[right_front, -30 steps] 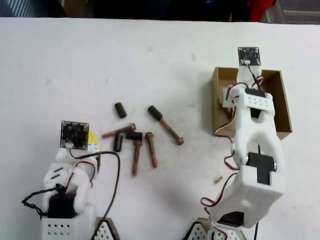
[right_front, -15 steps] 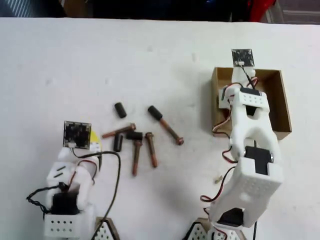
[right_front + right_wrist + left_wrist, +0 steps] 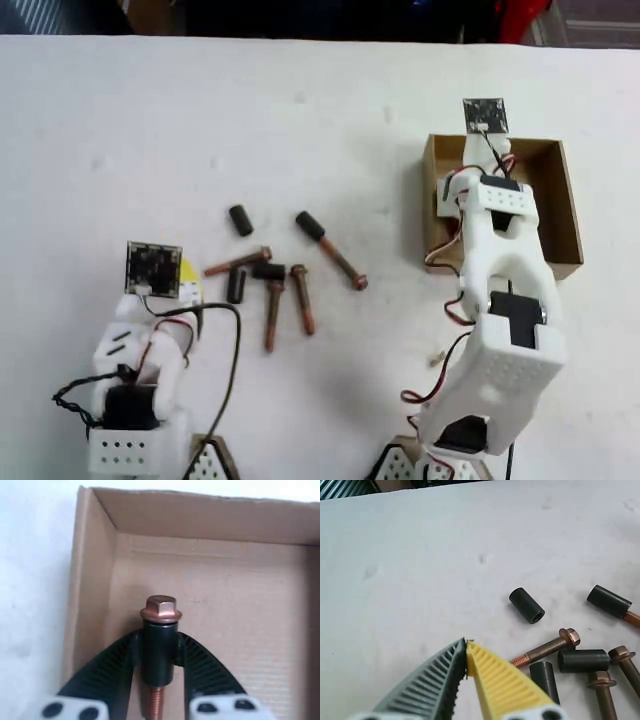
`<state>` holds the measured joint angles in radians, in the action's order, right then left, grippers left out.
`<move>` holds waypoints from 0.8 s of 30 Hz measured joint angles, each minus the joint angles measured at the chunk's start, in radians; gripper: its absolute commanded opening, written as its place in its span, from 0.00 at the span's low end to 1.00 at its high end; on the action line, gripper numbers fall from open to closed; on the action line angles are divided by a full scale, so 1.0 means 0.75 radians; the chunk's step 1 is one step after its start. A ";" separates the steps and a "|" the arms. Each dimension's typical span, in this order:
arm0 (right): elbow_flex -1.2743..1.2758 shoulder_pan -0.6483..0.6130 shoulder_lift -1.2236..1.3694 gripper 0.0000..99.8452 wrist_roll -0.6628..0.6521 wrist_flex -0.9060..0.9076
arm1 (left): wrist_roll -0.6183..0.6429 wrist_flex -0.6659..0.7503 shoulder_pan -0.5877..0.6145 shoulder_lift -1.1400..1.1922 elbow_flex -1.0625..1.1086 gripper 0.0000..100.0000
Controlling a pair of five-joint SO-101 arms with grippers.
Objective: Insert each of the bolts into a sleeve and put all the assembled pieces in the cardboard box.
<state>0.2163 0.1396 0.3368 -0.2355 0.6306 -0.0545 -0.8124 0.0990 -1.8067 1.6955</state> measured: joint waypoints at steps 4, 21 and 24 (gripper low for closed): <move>-0.002 0.000 0.000 0.14 0.000 0.000 | 0.000 0.000 0.000 0.000 0.000 0.02; -0.008 -0.016 -0.477 0.14 0.000 0.213 | 0.000 0.000 0.000 0.000 0.000 0.02; -0.008 -0.057 -0.628 0.14 0.000 0.313 | 0.000 0.000 0.000 0.000 0.000 0.02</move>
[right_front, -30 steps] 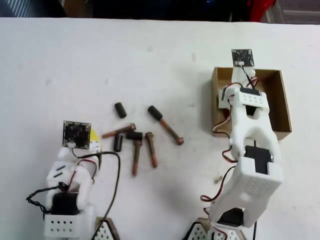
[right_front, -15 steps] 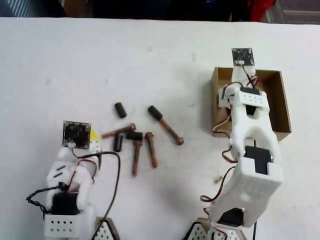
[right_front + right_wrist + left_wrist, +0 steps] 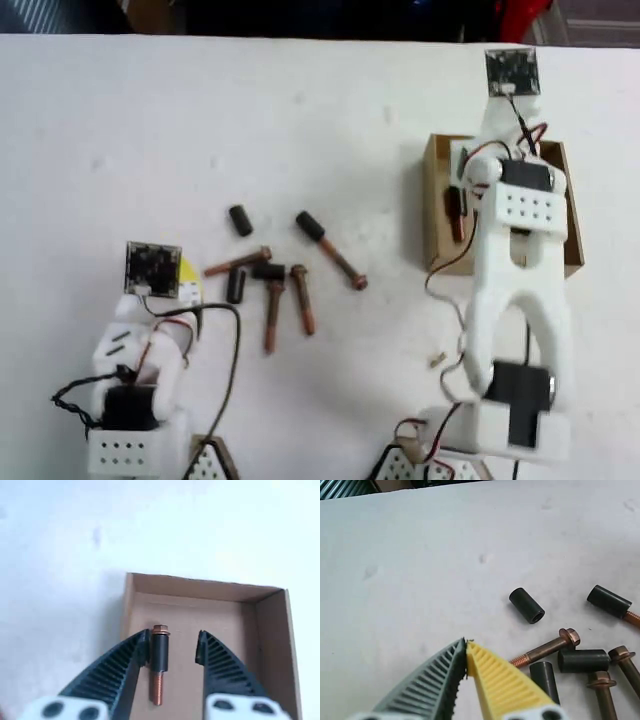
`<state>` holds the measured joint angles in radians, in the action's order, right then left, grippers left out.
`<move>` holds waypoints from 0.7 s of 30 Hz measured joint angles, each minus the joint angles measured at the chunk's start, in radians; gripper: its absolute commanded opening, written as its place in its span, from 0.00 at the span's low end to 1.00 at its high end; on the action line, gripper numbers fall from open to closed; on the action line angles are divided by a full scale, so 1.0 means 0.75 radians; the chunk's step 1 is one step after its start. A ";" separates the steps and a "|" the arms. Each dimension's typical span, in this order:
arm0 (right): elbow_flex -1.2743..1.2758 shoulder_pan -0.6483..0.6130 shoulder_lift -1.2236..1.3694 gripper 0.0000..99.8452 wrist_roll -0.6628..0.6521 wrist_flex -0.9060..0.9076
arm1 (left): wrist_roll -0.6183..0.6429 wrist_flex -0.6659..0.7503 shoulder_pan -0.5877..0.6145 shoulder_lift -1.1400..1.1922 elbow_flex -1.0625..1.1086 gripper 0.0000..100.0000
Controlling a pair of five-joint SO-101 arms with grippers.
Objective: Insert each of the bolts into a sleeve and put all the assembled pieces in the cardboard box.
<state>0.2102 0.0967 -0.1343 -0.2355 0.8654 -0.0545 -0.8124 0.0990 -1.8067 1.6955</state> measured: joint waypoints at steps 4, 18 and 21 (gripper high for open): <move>0.000 -0.123 -0.174 0.13 0.000 0.172 | 0.000 0.000 0.000 0.000 0.000 0.02; 0.000 -0.534 -0.352 0.11 -0.010 0.495 | -0.004 -0.080 0.117 0.000 0.000 0.02; 0.018 -0.567 -0.352 0.11 -0.137 0.499 | -0.004 -0.080 0.174 0.000 0.000 0.02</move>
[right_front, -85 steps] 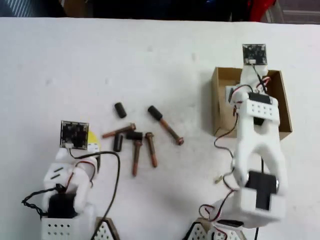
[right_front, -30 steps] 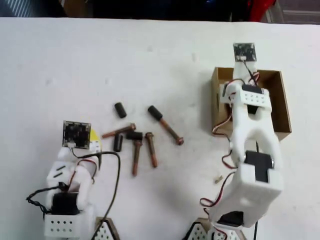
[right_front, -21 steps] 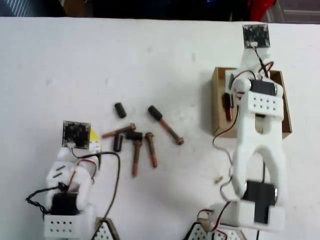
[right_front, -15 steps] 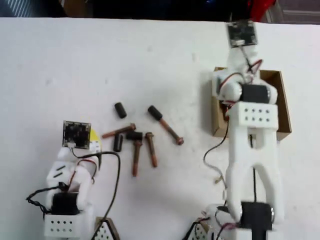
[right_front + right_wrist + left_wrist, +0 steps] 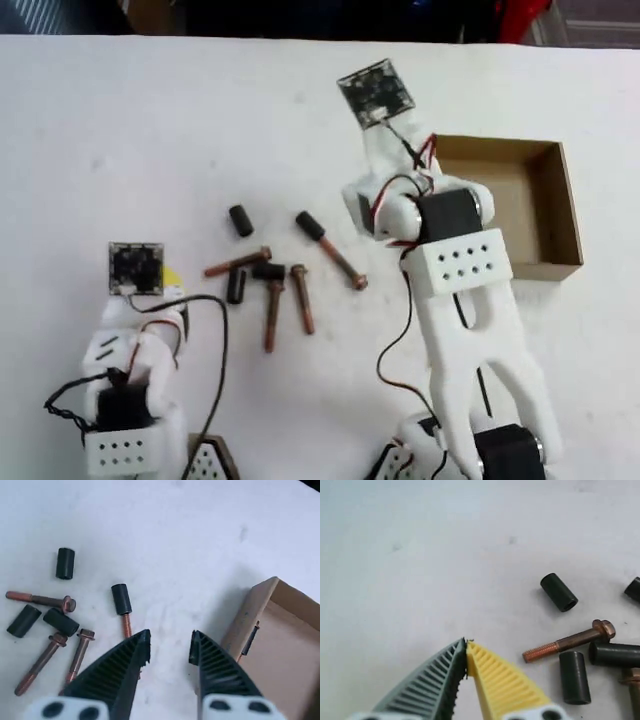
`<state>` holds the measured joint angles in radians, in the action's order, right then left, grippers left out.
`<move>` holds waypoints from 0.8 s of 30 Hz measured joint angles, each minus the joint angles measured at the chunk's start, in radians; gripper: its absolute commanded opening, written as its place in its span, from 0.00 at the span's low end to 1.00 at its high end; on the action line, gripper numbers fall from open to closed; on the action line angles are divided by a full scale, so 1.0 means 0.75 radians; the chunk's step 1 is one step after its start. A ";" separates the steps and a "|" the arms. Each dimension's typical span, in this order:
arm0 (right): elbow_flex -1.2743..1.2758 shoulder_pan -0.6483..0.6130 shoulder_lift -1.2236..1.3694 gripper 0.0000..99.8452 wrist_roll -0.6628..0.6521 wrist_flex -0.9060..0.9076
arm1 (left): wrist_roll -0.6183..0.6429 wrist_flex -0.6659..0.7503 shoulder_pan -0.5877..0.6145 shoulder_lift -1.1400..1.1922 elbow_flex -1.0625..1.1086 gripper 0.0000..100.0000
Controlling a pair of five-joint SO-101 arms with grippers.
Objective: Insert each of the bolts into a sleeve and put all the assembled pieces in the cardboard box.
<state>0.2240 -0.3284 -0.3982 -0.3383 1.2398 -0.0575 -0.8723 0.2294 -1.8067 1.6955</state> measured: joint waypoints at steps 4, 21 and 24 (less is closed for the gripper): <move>0.018 -0.065 0.031 0.11 -0.131 0.000 | 0.000 0.000 0.041 0.000 0.000 0.02; 0.025 -0.143 0.544 0.12 -0.256 -0.276 | 0.000 0.000 0.135 0.000 0.000 0.02; -0.049 -0.174 0.612 0.12 -0.260 -0.250 | 0.000 0.000 0.200 0.000 0.000 0.02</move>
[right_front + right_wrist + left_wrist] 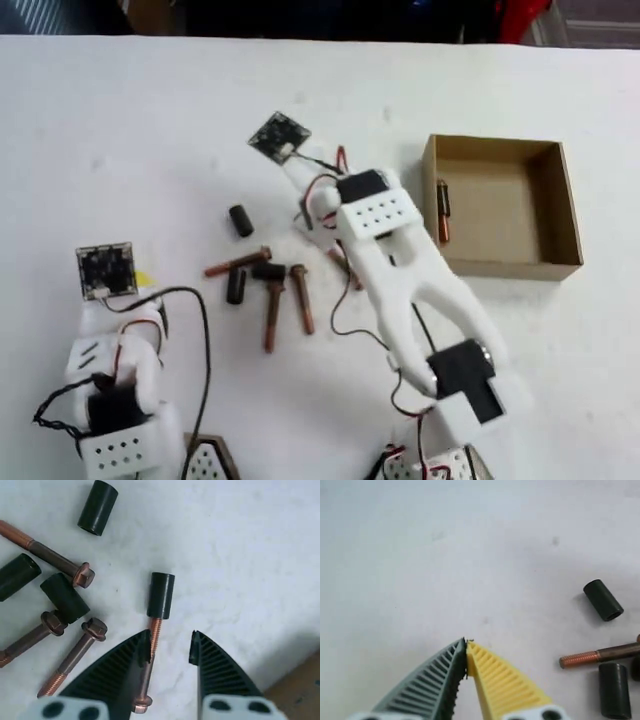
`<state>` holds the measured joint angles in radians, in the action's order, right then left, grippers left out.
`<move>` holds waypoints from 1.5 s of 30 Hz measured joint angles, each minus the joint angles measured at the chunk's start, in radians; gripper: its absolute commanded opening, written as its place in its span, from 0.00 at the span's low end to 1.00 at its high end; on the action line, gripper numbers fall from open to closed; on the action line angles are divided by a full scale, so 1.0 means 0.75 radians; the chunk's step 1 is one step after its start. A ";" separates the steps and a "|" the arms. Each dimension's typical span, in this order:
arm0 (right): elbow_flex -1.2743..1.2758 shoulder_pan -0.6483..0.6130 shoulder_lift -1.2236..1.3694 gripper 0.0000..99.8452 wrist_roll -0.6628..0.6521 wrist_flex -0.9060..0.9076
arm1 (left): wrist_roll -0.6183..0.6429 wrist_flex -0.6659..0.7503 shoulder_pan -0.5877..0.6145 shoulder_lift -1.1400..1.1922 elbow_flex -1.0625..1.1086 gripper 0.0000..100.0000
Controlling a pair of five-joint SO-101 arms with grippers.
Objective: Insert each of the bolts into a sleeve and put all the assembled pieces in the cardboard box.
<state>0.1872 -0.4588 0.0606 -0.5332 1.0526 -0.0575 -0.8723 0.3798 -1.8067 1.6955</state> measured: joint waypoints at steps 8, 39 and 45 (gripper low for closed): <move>-0.348 -0.018 0.280 0.11 0.000 0.162 | 0.000 0.000 0.045 0.000 0.000 0.02; -0.696 -0.035 0.833 0.06 0.000 0.176 | 0.000 0.000 0.043 0.000 0.000 0.02; -0.706 -0.035 0.851 0.04 0.000 0.160 | 0.000 0.000 0.043 0.000 0.000 0.02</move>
<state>-0.3422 -0.4849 0.6989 -0.5332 1.1722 -0.0575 -0.8723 0.4120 -1.8067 1.6955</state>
